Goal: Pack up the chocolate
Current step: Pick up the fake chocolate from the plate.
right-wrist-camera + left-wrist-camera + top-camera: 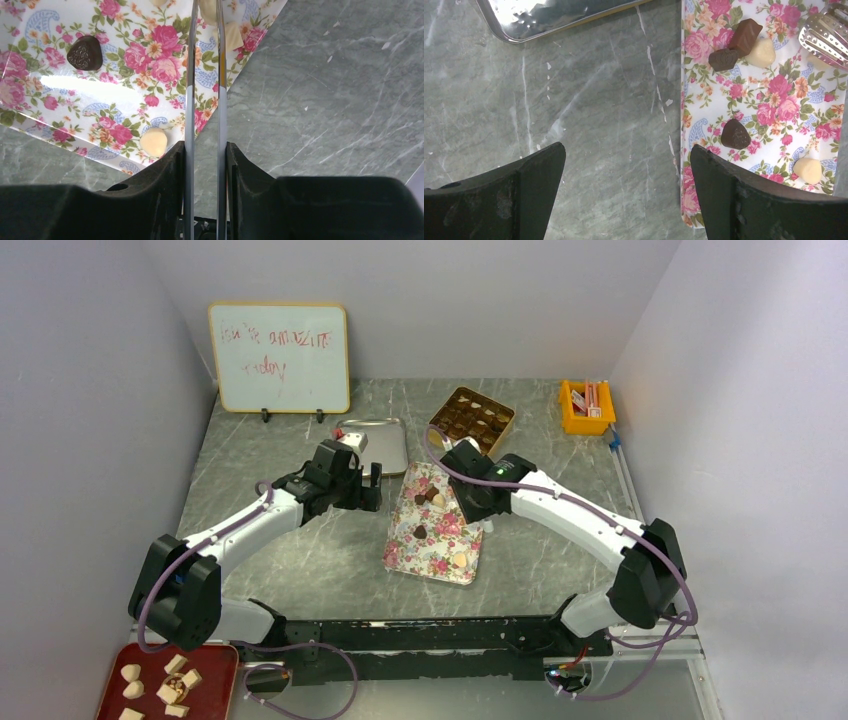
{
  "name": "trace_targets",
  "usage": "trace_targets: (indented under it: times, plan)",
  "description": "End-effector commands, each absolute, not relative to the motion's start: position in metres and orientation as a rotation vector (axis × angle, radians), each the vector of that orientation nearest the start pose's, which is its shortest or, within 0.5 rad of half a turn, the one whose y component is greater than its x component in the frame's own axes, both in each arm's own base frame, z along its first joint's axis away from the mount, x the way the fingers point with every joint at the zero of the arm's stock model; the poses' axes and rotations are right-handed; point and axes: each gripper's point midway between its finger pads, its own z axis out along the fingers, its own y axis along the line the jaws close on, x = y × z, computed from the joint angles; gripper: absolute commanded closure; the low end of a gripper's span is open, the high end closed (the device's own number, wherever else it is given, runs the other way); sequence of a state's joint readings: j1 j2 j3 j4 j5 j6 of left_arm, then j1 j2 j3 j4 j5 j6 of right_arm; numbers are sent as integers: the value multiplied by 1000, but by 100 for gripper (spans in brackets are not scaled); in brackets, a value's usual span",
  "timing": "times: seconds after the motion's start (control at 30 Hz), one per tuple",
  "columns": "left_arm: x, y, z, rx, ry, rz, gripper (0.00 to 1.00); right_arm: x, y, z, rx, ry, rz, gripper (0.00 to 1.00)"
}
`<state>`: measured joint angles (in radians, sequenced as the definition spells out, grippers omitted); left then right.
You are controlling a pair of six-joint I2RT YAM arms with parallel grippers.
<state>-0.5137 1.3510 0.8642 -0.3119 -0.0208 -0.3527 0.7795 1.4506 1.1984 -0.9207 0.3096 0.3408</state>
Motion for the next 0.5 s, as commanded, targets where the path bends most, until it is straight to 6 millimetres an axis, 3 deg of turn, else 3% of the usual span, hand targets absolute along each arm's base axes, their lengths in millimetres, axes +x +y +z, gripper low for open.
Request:
trace_targets:
  times: [0.0,0.27,0.47]
  plan:
    - [311,-186,119,191,2338,-417,0,253,186,164,-435,2508,-24,100]
    - [312,-188,121,192,2336,-418,0,265,194,181,-414,2461,-6,100]
    - [310,-186,123,183,2334,-420,0,286,205,191,-401,2421,-7,100]
